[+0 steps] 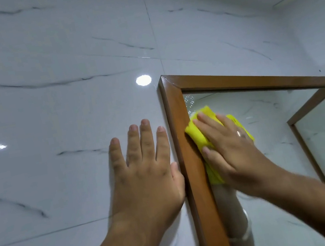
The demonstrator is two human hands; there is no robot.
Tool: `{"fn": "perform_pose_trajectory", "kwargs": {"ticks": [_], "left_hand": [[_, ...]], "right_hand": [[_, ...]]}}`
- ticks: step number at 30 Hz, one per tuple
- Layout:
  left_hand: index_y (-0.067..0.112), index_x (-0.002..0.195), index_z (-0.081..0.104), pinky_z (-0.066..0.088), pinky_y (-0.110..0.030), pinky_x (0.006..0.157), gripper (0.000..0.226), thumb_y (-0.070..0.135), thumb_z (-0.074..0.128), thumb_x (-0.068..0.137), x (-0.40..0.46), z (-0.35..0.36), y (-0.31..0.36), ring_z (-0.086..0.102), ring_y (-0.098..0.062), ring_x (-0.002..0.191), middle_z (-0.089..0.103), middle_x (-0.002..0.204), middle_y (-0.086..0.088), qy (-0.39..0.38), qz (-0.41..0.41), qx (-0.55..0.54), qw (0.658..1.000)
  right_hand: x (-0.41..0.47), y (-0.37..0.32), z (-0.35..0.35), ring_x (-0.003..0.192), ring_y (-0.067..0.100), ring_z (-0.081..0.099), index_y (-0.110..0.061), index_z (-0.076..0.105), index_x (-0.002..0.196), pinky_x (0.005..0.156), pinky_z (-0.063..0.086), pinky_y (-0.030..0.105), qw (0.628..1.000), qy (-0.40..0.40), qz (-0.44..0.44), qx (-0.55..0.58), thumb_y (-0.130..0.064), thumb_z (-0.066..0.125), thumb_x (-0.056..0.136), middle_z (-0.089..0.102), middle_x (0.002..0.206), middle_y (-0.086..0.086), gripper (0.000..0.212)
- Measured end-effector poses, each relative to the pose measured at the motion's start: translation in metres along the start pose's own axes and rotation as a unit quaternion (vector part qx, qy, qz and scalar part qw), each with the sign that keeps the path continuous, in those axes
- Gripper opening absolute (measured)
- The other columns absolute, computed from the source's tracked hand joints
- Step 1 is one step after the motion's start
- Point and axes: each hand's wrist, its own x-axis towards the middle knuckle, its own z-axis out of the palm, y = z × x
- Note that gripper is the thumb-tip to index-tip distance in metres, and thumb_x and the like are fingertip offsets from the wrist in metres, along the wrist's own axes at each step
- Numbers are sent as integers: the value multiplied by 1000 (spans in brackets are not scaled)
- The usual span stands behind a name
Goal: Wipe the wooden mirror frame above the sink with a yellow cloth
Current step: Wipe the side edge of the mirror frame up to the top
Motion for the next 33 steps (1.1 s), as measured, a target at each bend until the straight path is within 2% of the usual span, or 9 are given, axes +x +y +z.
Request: {"fn": "perform_pose_trajectory", "kwargs": {"ticks": [4, 7, 9, 12, 18, 22, 27, 30, 33], "left_hand": [[10, 152, 39, 17, -65, 116, 74, 47, 44, 89, 0, 0, -1, 23, -41, 147, 26, 159, -23, -4, -2, 0, 1000], [9, 151, 42, 19, -66, 115, 72, 46, 42, 89, 1, -1, -1, 26, -41, 146, 29, 158, -23, -6, 8, -8, 1000], [10, 150, 44, 22, -65, 114, 71, 47, 35, 90, 2, -1, -5, 30, -41, 144, 32, 157, -23, -3, 18, -10, 1000], [13, 149, 46, 24, -62, 114, 71, 49, 26, 91, 10, -5, -18, 34, -41, 142, 31, 156, -24, 11, 41, 3, 999], [22, 160, 12, 9, -55, 122, 75, 56, 17, 93, 64, -11, -34, 8, -37, 151, 6, 165, -17, 22, 29, 33, 999], [24, 160, 16, 10, -55, 122, 74, 56, 20, 93, 65, -3, -32, 9, -36, 151, 9, 165, -16, 14, 17, 23, 999], [24, 160, 7, 7, -55, 122, 75, 56, 14, 93, 65, -4, -34, 3, -36, 152, 2, 165, -17, 14, 27, 21, 999], [24, 160, 8, 7, -56, 122, 75, 55, 15, 93, 65, -4, -33, 3, -37, 152, 2, 165, -17, 15, 25, 18, 999], [24, 160, 9, 8, -56, 122, 75, 56, 15, 92, 66, -4, -33, 4, -36, 152, 4, 165, -17, 16, 25, 14, 999]], "right_hand": [[48, 3, -6, 144, 28, 24, -23, 35, 147, 117, 22, 47, 999, 36, 2, -20, -37, 35, 91, 28, 157, 3, 58], [45, 0, -5, 140, 29, 26, -25, 36, 146, 112, 20, 37, 998, 40, 28, -28, -39, 34, 91, 25, 155, 8, 57], [26, -3, -5, 138, 26, 28, -28, 36, 146, 110, 15, 29, 999, 35, 20, -26, -43, 33, 92, 31, 151, 6, 56], [-4, -1, -5, 143, 21, 27, -30, 37, 146, 118, 19, 35, 1000, 4, -15, -15, -48, 30, 93, 35, 152, -3, 57], [55, 10, -24, 137, 25, 38, -23, 45, 142, 113, 29, 38, 999, 10, -25, -32, -37, 40, 92, 43, 149, 1, 52], [63, 13, -32, 134, 22, 39, -30, 44, 143, 108, 36, 41, 996, -4, -36, -87, -40, 36, 92, 44, 148, -7, 52], [-1, 16, -31, 138, 6, 32, -39, 47, 137, 111, 21, 24, 992, -61, -95, -53, -48, 29, 95, 42, 147, -18, 47], [-9, 31, -34, 144, 4, 24, -39, 50, 135, 116, 22, 30, 981, -107, -155, -43, -42, 34, 96, 39, 149, -19, 42], [41, 38, -48, 141, 6, 25, -30, 54, 131, 117, 20, 34, 967, -80, -211, -117, -30, 43, 93, 41, 145, -14, 39]]}}
